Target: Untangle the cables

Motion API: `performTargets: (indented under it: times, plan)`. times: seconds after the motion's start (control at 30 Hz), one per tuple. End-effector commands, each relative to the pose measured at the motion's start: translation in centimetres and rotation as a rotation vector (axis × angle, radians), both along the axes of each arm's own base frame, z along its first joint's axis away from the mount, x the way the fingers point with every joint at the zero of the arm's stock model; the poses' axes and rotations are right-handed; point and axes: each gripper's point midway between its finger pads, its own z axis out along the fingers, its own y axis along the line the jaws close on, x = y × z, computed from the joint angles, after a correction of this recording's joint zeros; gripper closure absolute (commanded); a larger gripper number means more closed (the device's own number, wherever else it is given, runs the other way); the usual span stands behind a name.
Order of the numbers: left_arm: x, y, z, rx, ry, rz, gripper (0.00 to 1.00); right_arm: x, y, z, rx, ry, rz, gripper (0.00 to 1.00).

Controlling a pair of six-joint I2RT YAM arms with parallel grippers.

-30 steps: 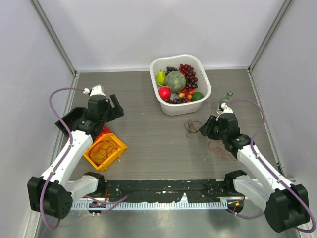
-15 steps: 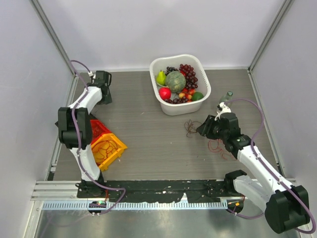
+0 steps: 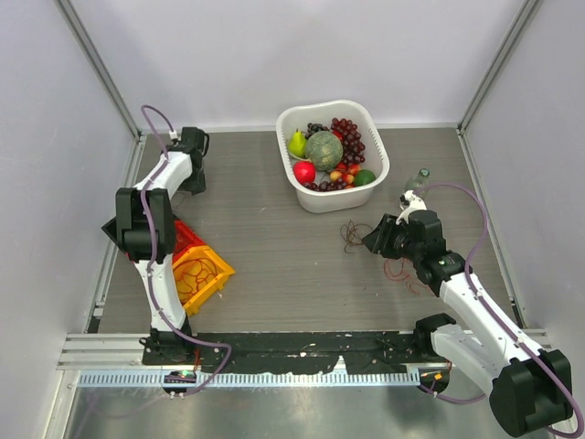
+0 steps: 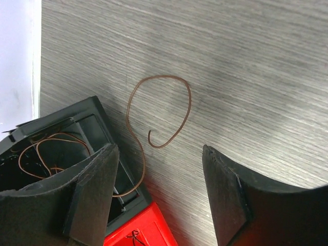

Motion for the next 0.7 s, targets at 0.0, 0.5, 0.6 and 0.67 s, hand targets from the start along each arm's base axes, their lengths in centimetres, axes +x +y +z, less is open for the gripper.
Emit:
performTargets:
  times: [0.0,0.5,0.6,0.67]
  plan:
    - [-0.6,0.4,-1.7,-0.04,0.07,0.001,0.32,0.6,0.3,1.0,0.012,-0.061,0.021,0.56]
    - [-0.2,1.6,2.5,-0.043,-0.145,0.06,1.0,0.6,0.3,0.9,0.012,-0.065,0.023,0.56]
    - [-1.9,3.4,6.5,-0.067,-0.293,0.157,1.0,0.5,0.5,0.9,0.022,-0.067,0.034,0.56]
    - [-3.8,4.9,8.1,-0.127,-0.375,0.266,1.0,0.5,0.7,1.0,0.026,-0.069,0.041,0.56]
